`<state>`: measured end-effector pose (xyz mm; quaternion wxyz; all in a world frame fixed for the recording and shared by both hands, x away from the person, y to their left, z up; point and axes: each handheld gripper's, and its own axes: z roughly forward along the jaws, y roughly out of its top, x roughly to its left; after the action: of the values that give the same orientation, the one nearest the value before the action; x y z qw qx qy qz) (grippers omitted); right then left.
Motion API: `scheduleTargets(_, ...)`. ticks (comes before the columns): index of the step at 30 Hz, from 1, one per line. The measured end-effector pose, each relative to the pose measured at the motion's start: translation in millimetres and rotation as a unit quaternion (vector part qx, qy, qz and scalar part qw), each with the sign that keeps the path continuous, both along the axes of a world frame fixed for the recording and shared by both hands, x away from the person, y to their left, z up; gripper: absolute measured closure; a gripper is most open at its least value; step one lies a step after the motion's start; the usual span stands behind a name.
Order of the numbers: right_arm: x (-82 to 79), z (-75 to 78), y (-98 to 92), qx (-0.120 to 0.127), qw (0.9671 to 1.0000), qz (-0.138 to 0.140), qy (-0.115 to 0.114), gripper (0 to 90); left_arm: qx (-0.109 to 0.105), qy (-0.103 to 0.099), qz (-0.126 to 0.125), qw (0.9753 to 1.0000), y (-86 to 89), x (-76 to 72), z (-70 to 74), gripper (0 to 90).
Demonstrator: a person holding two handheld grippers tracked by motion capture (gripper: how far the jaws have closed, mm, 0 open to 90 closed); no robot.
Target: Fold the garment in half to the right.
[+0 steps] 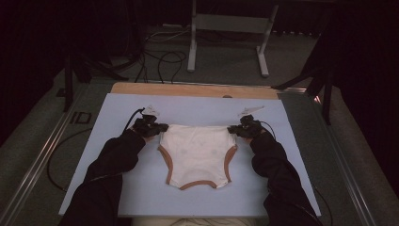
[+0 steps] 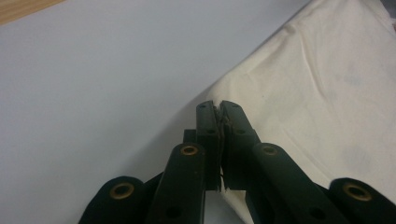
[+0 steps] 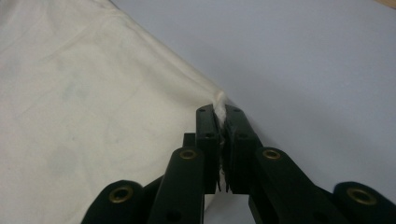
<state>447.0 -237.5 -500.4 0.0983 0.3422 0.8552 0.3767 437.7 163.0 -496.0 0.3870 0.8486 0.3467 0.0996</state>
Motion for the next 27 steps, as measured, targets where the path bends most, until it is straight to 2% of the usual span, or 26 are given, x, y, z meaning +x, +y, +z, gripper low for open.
scheduleTargets(7, 5.7, -3.4, -1.7, -0.002, 1.0000, -0.005, 0.002, 85.8, 0.002, 0.005, 0.009, 0.9999, -3.0, 6.2, -4.3, 87.9)
scheduleTargets(13, 9.4, -8.2, -0.7, -0.005, 0.9998, -0.010, 0.013, 84.8, 0.002, 0.010, 0.015, 0.9998, -5.0, 9.1, -8.2, 86.7)
scheduleTargets(22, 12.2, -8.5, 2.2, -0.010, 0.9998, -0.012, 0.010, 82.5, 0.002, 0.011, 0.023, 0.9997, -4.6, 10.8, -9.5, 83.7)
scheduleTargets(24, 12.6, -8.4, 2.4, -0.009, 0.9998, -0.012, 0.010, 81.1, 0.002, 0.009, 0.025, 0.9996, -4.8, 10.6, -9.6, 78.2)
scheduleTargets(25, 13.3, -8.4, 2.5, -0.011, 0.9998, -0.013, 0.009, 78.9, 0.004, 0.006, 0.029, 0.9996, -4.7, 10.5, -9.3, 78.2)
scheduleTargets(27, 14.7, -7.2, 1.9, -0.006, 0.9997, -0.020, 0.011, 68.9, 0.000, 0.005, 0.036, 0.9993, -4.1, 10.3, -8.3, 64.8)
